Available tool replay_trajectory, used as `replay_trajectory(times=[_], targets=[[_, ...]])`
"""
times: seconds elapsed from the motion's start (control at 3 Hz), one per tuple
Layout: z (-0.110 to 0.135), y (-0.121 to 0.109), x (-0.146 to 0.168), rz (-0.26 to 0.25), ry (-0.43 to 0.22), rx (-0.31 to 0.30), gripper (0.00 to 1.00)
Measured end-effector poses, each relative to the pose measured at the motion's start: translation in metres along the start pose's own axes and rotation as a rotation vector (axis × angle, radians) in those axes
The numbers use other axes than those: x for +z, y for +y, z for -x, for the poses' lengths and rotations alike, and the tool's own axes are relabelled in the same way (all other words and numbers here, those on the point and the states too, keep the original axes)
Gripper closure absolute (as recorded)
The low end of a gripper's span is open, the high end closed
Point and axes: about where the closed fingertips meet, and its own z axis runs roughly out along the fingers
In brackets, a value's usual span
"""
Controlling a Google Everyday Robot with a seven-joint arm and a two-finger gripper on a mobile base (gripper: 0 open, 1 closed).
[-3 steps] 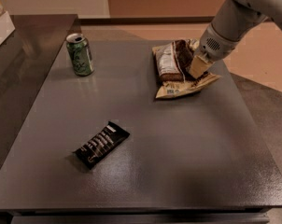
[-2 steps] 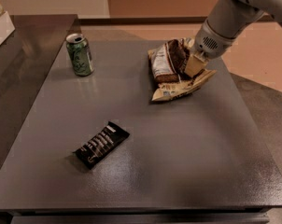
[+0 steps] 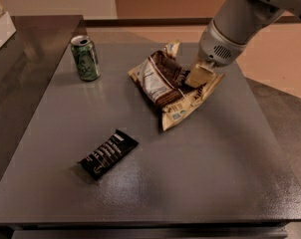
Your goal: Move brown chip bag near rxbar chocolate
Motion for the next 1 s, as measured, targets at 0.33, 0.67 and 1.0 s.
replay_trajectory(times=[0.33, 0.67, 1.0], targets=[[0.010, 0.029, -0.002, 0.030, -0.041, -0.130, 1.00], [0.014, 0.055, 0.002, 0.063, -0.076, -0.210, 1.00], [0.014, 0.076, 0.005, 0.075, -0.095, -0.237, 0.84]])
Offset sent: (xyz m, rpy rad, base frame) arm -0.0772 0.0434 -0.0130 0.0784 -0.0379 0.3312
